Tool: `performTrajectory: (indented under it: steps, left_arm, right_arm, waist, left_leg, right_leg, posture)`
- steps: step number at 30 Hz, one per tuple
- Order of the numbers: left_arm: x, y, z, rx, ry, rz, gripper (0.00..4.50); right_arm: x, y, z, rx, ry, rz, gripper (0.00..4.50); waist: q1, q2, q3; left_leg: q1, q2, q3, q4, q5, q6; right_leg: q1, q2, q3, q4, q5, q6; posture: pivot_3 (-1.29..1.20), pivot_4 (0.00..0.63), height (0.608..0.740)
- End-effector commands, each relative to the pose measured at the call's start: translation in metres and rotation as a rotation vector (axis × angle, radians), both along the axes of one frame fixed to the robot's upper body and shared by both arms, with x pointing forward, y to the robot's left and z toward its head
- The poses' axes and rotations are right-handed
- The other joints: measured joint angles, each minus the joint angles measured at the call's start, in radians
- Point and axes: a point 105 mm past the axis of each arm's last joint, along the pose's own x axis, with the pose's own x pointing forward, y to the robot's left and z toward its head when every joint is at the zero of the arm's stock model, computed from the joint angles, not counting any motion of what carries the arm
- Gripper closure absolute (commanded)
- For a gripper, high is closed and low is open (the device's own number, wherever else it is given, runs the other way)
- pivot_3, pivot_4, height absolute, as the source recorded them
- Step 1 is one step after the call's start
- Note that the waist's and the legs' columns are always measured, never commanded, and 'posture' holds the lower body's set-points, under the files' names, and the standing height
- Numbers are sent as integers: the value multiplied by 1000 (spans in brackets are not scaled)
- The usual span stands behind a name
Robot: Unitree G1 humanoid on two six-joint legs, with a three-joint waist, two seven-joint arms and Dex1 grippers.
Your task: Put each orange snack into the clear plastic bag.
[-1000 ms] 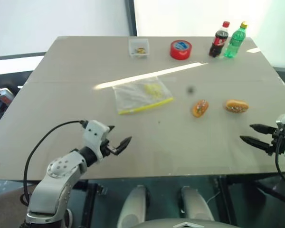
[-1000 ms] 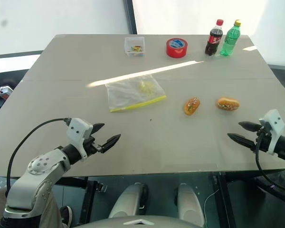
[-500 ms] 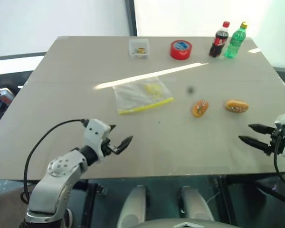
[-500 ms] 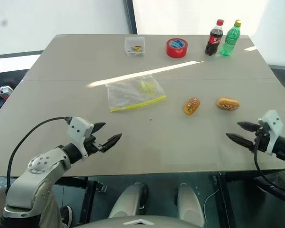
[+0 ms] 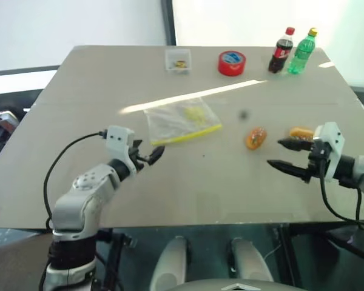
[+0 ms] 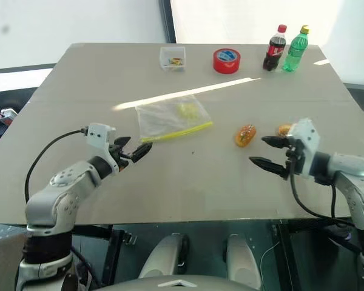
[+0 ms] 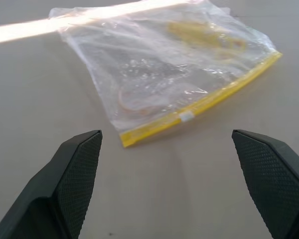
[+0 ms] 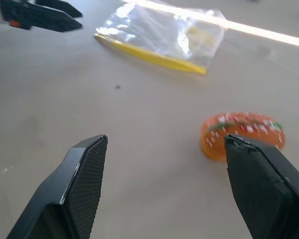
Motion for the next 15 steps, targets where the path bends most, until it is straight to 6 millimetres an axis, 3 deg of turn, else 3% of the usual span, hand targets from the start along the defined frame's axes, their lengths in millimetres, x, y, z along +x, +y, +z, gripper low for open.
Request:
performTrajectory:
  steps: [1,9,15]
  left_arm:
    - [20,12,6,11,-6,59,64]
    - [54,-8,-17,-91,84,-3,64]
    - [69,-22,-39,-242,172,-11,64]
  right_arm:
    - [-1,22,17,-2,-53,54,705]
    - [6,53,29,16,-116,109,705]
    - [13,73,21,19,-144,112,705]
  waist:
    - [1,0,0]
    - [2,-1,0]
    - [9,1,-1]
  left_leg:
    - [0,0,0,0,0,0]
    - [-1,-1,-2,0,0,0]
    - [0,-2,-2,0,0,0]
  right_leg:
    - [0,0,0,0,0,0]
    - [0,-1,-1,0,0,0]
    - [1,-1,-2,0,0,0]
  posture:
    - [0,150,740]
    - [0,150,740]
    - [0,150,740]
